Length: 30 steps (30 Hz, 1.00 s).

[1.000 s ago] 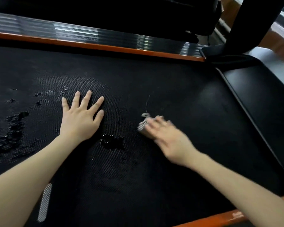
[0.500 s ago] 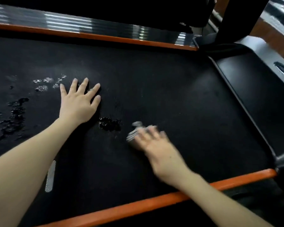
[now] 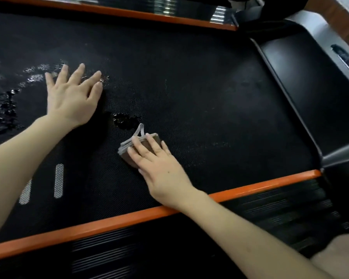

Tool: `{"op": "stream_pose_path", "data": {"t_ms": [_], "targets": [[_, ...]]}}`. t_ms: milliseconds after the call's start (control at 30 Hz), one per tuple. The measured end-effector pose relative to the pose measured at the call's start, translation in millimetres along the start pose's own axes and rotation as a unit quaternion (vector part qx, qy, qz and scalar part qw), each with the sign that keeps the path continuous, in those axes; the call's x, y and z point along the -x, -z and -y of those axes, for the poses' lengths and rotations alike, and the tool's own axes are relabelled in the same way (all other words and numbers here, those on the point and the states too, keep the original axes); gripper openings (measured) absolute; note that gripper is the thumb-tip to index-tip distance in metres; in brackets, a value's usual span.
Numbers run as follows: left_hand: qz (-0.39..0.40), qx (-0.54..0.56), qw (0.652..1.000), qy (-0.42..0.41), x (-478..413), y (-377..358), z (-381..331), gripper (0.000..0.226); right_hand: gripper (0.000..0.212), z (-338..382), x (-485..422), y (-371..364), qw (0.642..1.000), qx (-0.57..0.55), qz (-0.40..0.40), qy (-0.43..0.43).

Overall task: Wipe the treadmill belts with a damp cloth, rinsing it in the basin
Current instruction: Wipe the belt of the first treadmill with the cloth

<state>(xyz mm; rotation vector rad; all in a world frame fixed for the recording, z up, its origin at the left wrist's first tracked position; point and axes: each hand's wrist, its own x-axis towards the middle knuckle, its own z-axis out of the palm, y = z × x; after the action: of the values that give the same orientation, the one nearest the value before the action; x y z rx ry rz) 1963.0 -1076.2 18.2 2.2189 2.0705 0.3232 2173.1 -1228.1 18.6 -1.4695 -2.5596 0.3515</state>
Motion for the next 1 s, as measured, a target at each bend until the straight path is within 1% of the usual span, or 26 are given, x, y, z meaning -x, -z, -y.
{"op": "stream_pose_path", "data": {"t_ms": [33, 67, 100, 167, 233, 267, 300, 333, 367, 400, 467, 500, 533, 567, 633, 667, 700, 733, 767, 800, 833, 867, 900, 933, 1000], "targets": [[-0.002, -0.012, 1.0, -0.002, 7.3, 2.5, 8.7, 0.048, 0.053, -10.2, 8.0, 2.8, 1.0, 0.023, 0.008, 0.019], [-0.001, -0.022, 1.0, -0.001, 14.6, 4.2, 19.1, 0.049, 0.054, -22.9, 16.5, 7.0, 0.999, 0.046, 0.013, 0.016], [0.002, -0.03, 1.0, 0.007, 21.9, 5.9, 30.4, 0.049, 0.057, -38.3, 24.0, 11.7, 0.998, 0.069, 0.008, -0.013], [0.015, -0.038, 0.999, 0.025, 36.2, 7.5, 52.6, 0.05, 0.063, -73.3, 34.5, 25.4, 0.986, 0.101, -0.009, -0.132], [0.029, -0.05, 0.998, 0.035, 48.0, 7.7, 69.1, 0.058, 0.059, -98.9, 31.7, 42.6, 0.959, 0.084, -0.018, -0.269], [0.034, -0.052, 0.997, 0.037, 52.0, 7.2, 74.5, 0.061, 0.056, -104.8, 22.4, 46.4, 0.946, 0.072, -0.022, -0.314], [0.036, -0.049, 0.997, 0.037, 54.4, 6.1, 77.5, 0.062, 0.055, -105.0, 8.8, 46.5, 0.938, 0.074, -0.032, -0.338], [0.034, -0.043, 0.998, 0.037, 56.2, 4.4, 78.5, 0.062, 0.054, -97.9, -7.3, 42.1, 0.936, 0.078, -0.043, -0.34], [0.028, -0.04, 0.998, 0.037, 57.5, 2.7, 78.4, 0.061, 0.054, -83.6, -24.5, 35.0, 0.944, 0.078, -0.054, -0.316], [0.021, -0.038, 0.998, 0.038, 58.3, 1.1, 78.1, 0.06, 0.053, -64.2, -40.2, 23.8, 0.958, 0.08, -0.056, -0.269], [0.012, -0.037, 0.998, 0.04, 59.1, -0.8, 77.4, 0.059, 0.054, -12.1, -55.7, -4.0, 0.989, 0.087, -0.043, -0.109], [0.012, -0.036, 0.999, 0.038, 59.7, -0.6, 77.8, 0.059, 0.056, 14.8, -53.7, -15.1, 0.996, 0.081, -0.023, -0.026], [0.013, -0.034, 0.999, 0.036, 60.3, 0.2, 78.4, 0.059, 0.055, 35.1, -46.8, -20.3, 0.997, 0.065, 0.004, 0.039], [0.014, -0.033, 0.999, 0.035, 60.8, 1.1, 78.7, 0.059, 0.054, 43.7, -38.9, -21.9, 0.995, 0.048, 0.019, 0.088], [0.015, -0.034, 0.999, 0.034, 61.4, 1.4, 78.6, 0.058, 0.053, 28.7, -29.6, -10.4, 0.989, 0.055, 0.027, 0.133], [0.014, -0.034, 0.999, 0.035, 61.8, 1.0, 78.0, 0.057, 0.054, 12.4, -32.0, -1.8, 0.99, 0.074, 0.027, 0.12], [0.011, -0.036, 0.999, 0.035, 61.9, 0.6, 77.3, 0.054, 0.055, -7.5, -40.0, 6.1, 0.993, 0.087, 0.015, 0.08], [0.01, -0.036, 0.999, 0.035, 61.6, 0.0, 77.1, 0.05, 0.056, -30.2, -53.6, 13.6, 0.995, 0.097, 0.0, 0.012], [0.011, -0.036, 0.999, 0.036, 61.3, -1.0, 77.1, 0.047, 0.056, -53.4, -71.7, 21.7, 0.991, 0.104, -0.013, -0.079], [0.011, -0.035, 0.999, 0.035, 61.0, -1.9, 77.2, 0.046, 0.055, -73.4, -92.7, 28.8, 0.98, 0.108, -0.017, -0.169], [0.011, -0.035, 0.999, 0.036, 60.6, -2.6, 77.0, 0.046, 0.053, -86.2, -113.4, 34.9, 0.966, 0.107, -0.022, -0.235], [0.01, -0.037, 0.999, 0.037, 59.8, -2.8, 76.6, 0.046, 0.052, -90.4, -132.5, 36.5, 0.957, 0.101, -0.028, -0.269], [0.012, -0.04, 0.998, 0.039, 59.2, -2.9, 75.7, 0.046, 0.052, -84.0, -147.6, 32.8, 0.956, 0.1, -0.031, -0.274], [0.012, -0.042, 0.998, 0.04, 59.0, -3.4, 75.2, 0.046, 0.051, -70.5, -156.6, 23.6, 0.962, 0.103, -0.036, -0.249], [0.009, -0.04, 0.998, 0.041, 59.7, -3.4, 75.7, 0.047, 0.051, -22.4, -149.1, -2.3, 0.987, 0.094, -0.044, -0.125]]}}
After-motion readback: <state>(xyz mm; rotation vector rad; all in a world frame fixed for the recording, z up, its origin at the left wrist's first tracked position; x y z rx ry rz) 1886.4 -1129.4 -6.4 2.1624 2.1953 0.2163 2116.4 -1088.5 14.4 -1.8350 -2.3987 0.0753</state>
